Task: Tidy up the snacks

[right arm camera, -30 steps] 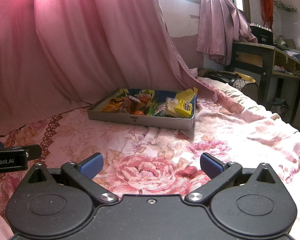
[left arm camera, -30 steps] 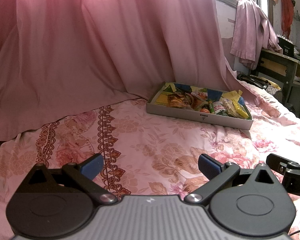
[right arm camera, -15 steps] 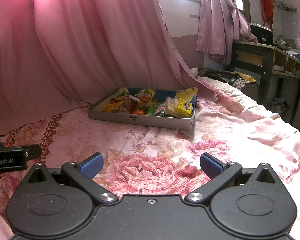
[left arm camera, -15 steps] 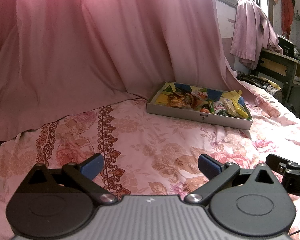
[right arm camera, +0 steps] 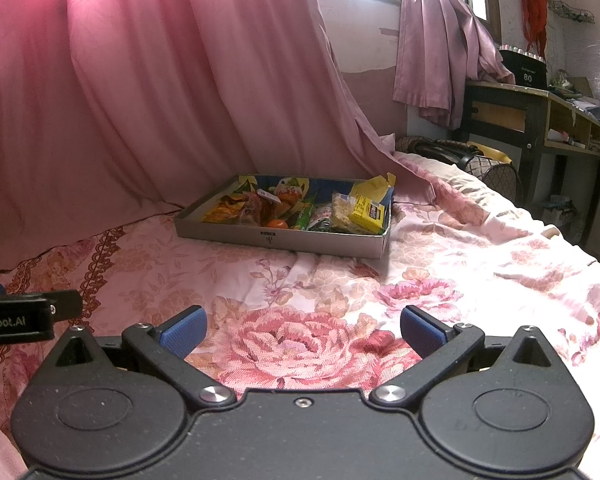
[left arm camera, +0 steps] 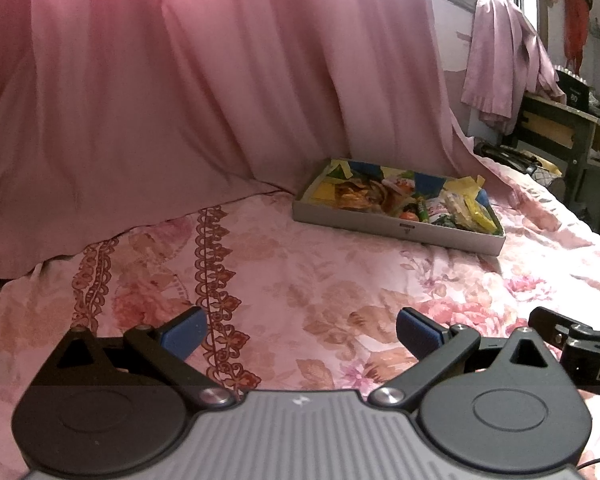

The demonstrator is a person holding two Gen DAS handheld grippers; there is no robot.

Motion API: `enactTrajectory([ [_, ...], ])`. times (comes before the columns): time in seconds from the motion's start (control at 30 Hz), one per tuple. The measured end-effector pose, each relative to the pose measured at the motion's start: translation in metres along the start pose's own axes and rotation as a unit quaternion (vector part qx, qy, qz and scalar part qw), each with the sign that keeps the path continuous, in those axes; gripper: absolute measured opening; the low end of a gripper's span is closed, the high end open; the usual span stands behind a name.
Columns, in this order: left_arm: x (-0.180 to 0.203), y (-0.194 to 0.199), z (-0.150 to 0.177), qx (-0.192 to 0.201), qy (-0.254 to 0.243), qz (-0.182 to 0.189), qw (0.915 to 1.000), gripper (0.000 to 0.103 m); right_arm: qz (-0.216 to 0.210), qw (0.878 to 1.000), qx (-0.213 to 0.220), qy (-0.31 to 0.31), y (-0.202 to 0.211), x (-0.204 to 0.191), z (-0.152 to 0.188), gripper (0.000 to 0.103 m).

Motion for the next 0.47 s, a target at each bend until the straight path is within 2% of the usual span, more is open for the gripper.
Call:
enactTrajectory([
  [0.47,0.0013,-0.0007,0.0003,-0.004,-0.003,-0.004,1.0000,0.103,0.000,1.000,-0.001,0.000,-0.0006,-0.0001,0.0013,0.102],
])
Point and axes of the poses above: each gripper's, at about its wrist camera, not at the fingertips, and y roughly against the way its jaws point, x to its right, z to its underside, the point moved 3 cm from there along -y, roughly the way its jaws point, and after that the axes turned 8 degrees about -x, right-handed, at the moved point
